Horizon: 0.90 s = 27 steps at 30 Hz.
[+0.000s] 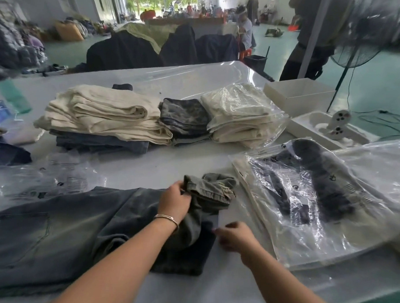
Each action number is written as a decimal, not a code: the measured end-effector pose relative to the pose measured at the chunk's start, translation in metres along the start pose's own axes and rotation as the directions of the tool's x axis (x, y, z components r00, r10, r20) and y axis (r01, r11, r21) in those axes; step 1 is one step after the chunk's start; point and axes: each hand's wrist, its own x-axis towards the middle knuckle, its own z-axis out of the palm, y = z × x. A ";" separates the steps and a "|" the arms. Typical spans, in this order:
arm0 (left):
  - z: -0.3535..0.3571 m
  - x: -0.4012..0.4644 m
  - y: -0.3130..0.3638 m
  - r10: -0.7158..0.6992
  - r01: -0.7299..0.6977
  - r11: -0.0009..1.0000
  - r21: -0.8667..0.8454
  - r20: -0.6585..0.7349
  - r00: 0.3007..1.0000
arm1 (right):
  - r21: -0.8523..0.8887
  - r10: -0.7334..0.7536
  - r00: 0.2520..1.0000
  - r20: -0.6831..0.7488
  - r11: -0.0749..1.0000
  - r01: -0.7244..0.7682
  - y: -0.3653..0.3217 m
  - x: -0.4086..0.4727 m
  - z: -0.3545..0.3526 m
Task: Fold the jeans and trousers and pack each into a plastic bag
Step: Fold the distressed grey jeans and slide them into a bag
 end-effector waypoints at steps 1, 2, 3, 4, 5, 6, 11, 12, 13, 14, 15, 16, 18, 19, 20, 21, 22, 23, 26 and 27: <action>-0.002 0.005 -0.002 -0.102 0.098 0.991 -0.093 -0.030 0.994 | 0.019 0.044 0.998 0.054 0.999 -0.045 0.004 -0.001 0.006; -0.004 0.010 -0.004 -0.211 0.203 0.959 -0.199 -0.020 0.977 | 0.031 0.060 0.994 0.094 0.998 -0.063 0.004 -0.002 0.012; -0.008 0.015 -0.005 -0.307 0.301 0.903 -0.305 0.031 0.951 | 0.049 0.072 0.987 0.147 0.996 -0.080 0.004 -0.002 0.018; -0.013 0.018 -0.004 -0.386 0.396 0.825 -0.403 0.109 0.916 | 0.088 0.093 0.973 0.213 0.990 -0.114 0.003 -0.003 0.023; -0.017 0.020 -0.003 -0.447 0.470 0.730 -0.496 0.173 0.877 | 0.130 0.104 0.960 0.260 0.981 -0.141 0.001 -0.006 0.030; -0.023 0.022 0.000 -0.491 0.510 0.629 -0.587 0.208 0.846 | 0.164 0.101 0.957 0.272 0.975 -0.150 -0.001 -0.007 0.036; -0.063 0.028 0.018 -0.377 0.294 0.160 -0.942 0.217 0.900 | 0.488 -0.064 0.978 0.196 0.872 -0.040 -0.035 -0.015 0.028; -0.071 0.029 0.021 -0.321 0.269 0.178 -0.947 0.203 0.925 | 0.579 -0.117 0.965 0.235 0.814 -0.043 -0.045 -0.017 0.019; -0.078 0.030 0.024 -0.261 0.261 0.224 -0.939 0.200 0.944 | 0.658 -0.190 0.939 0.286 0.752 -0.048 -0.052 -0.018 0.009; -0.082 0.032 0.024 -0.211 0.246 0.310 -0.918 0.186 0.960 | 0.720 -0.268 0.902 0.338 0.691 -0.065 -0.056 -0.018 -0.002; -0.084 0.034 0.024 -0.175 0.200 0.433 -0.879 0.136 0.975 | 0.768 -0.311 0.877 0.367 0.634 -0.096 -0.056 -0.017 -0.011; -0.082 0.035 0.024 -0.172 0.145 0.576 -0.805 0.054 0.984 | 0.799 -0.275 0.884 0.378 0.578 -0.162 -0.051 -0.013 -0.016; -0.078 0.033 0.022 -0.230 0.113 0.756 -0.644 -0.101 0.968 | 0.797 -0.085 0.906 0.414 0.516 -0.315 -0.032 -0.007 -0.017; -0.075 0.032 0.020 -0.274 0.139 0.766 -0.628 -0.123 0.954 | 0.738 0.019 0.899 0.438 0.564 -0.371 -0.021 -0.006 -0.012; -0.072 0.031 0.017 -0.326 0.181 0.746 -0.641 -0.114 0.939 | 0.635 0.106 0.890 0.442 0.663 -0.395 -0.011 -0.007 -0.005; -0.070 0.032 0.014 -0.391 0.238 0.714 -0.659 -0.092 0.916 | 0.513 0.145 0.868 0.475 0.756 -0.407 -0.003 -0.011 0.001; -0.069 0.033 0.010 -0.462 0.307 0.682 -0.664 -0.065 0.885 | 0.395 0.167 0.846 0.506 0.827 -0.399 -0.001 -0.017 0.009; -0.069 0.033 0.006 -0.524 0.376 0.648 -0.662 -0.029 0.851 | 0.301 0.174 0.826 0.536 0.875 -0.379 0.001 -0.021 0.015; -0.076 0.029 0.000 -0.603 0.454 0.561 -0.692 0.034 0.797 | 0.215 0.131 0.815 0.564 0.930 -0.299 -0.007 -0.024 0.032; -0.080 0.028 -0.001 -0.605 0.438 0.542 -0.717 0.028 0.795 | 0.244 0.123 0.811 0.571 0.918 -0.311 -0.009 -0.022 0.035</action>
